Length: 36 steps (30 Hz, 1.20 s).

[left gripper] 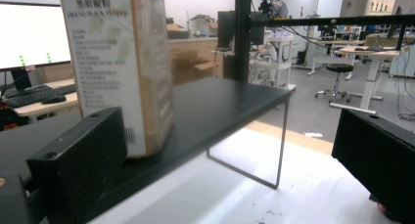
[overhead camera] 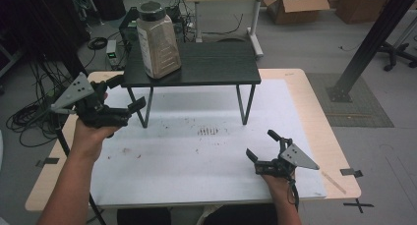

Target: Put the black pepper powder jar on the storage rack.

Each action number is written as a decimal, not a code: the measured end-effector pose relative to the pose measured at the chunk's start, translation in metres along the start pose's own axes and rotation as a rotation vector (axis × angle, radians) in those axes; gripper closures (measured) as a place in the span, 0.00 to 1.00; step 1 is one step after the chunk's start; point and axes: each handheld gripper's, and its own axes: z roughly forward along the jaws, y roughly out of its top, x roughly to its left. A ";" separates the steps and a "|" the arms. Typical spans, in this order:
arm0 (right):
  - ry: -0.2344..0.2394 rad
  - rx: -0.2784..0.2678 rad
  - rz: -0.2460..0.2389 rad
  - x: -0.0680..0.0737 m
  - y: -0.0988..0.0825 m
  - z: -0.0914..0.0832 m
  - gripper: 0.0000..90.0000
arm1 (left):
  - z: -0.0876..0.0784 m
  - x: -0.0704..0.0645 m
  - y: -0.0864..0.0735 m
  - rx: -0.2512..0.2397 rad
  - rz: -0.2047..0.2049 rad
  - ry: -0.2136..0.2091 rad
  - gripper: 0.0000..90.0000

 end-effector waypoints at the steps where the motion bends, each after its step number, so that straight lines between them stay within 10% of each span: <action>1: 0.000 0.001 0.000 0.000 0.000 0.000 0.00 | 0.000 -0.001 -0.003 0.001 -0.003 -0.003 0.01; 13: 0.001 0.001 0.000 0.000 0.000 0.000 0.00 | -0.008 -0.012 -0.069 -0.027 -0.082 -0.008 0.00; 36: 0.002 -0.018 -0.006 0.000 0.000 -0.002 0.00 | -0.007 -0.025 -0.160 -0.109 -0.021 0.051 0.01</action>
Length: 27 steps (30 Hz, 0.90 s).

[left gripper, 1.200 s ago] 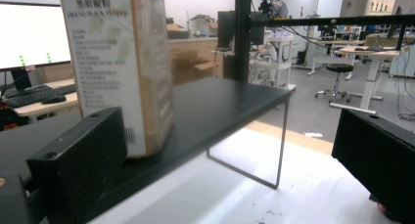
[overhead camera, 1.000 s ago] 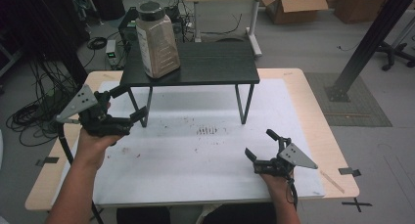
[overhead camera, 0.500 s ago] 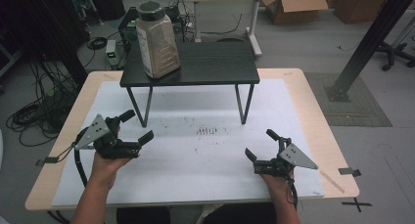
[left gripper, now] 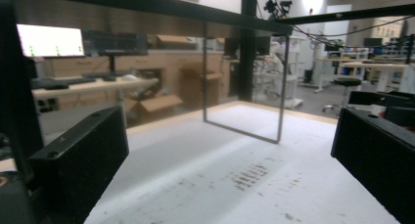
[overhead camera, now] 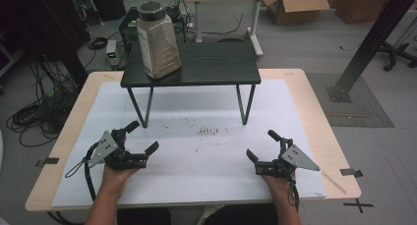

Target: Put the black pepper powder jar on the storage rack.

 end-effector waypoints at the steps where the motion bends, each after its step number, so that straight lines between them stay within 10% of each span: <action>1: 0.000 0.000 0.000 0.000 0.000 0.000 0.00 | -0.001 0.001 -0.003 -0.005 -0.007 0.006 0.01; 27: 0.003 0.001 0.003 0.000 0.000 0.000 0.00 | 0.001 -0.002 -0.030 0.080 0.020 0.079 0.00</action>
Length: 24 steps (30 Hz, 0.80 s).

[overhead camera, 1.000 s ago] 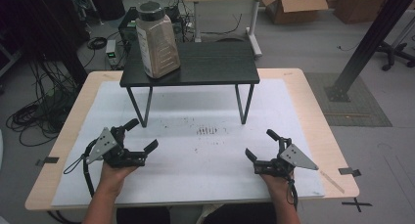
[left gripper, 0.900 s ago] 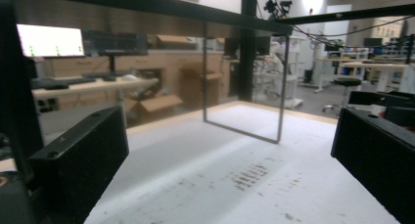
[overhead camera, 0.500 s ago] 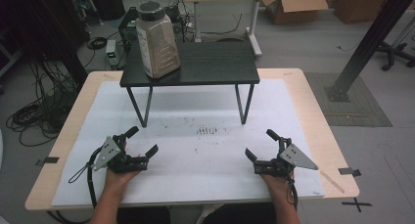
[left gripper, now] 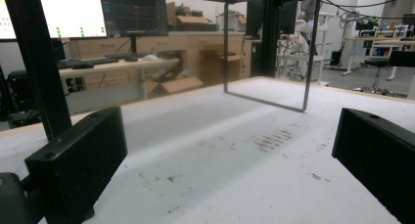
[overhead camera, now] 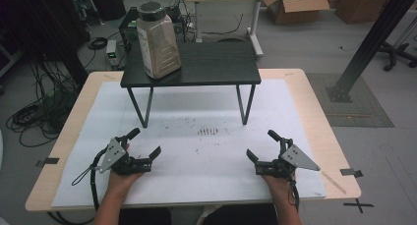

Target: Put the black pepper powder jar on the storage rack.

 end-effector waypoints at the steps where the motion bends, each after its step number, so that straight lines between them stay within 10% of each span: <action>1: 0.001 0.001 0.000 0.000 0.000 0.000 0.00 | 0.000 0.000 0.000 0.002 0.002 0.001 0.00; 24: 0.003 0.017 0.003 0.000 0.000 0.002 0.00 | 0.001 -0.001 0.000 0.012 0.006 0.015 0.00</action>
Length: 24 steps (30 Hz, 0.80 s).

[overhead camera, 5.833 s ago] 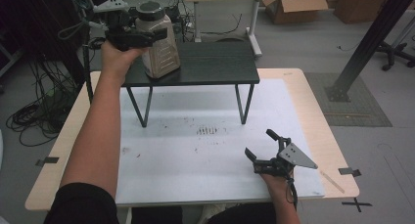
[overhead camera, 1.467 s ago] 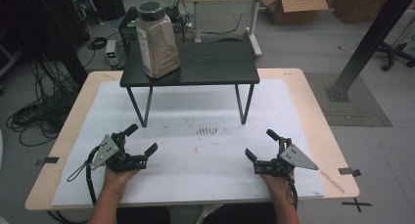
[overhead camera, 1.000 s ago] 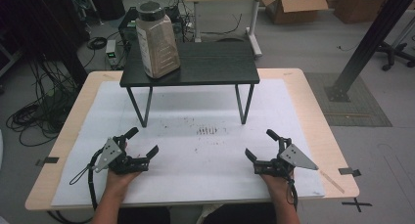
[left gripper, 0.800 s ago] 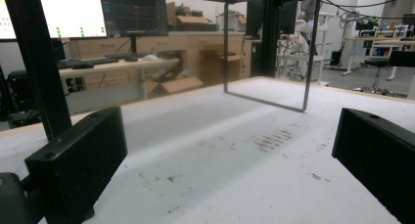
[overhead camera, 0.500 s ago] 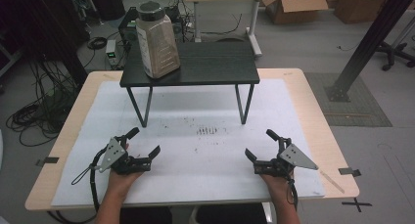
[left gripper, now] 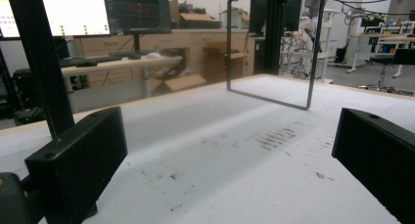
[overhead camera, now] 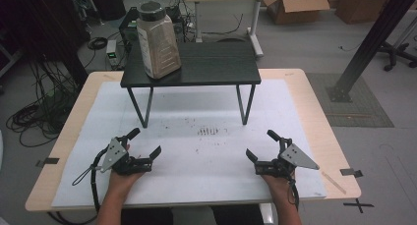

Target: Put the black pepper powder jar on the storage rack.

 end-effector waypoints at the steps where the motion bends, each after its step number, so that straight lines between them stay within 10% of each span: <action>1: 0.000 -0.002 -0.001 0.000 0.000 0.000 0.00 | 0.000 0.000 0.000 0.000 -0.001 0.000 0.00; 24: 0.001 0.004 0.004 0.000 0.000 0.000 0.00 | 0.000 0.000 0.000 0.002 -0.002 0.005 0.00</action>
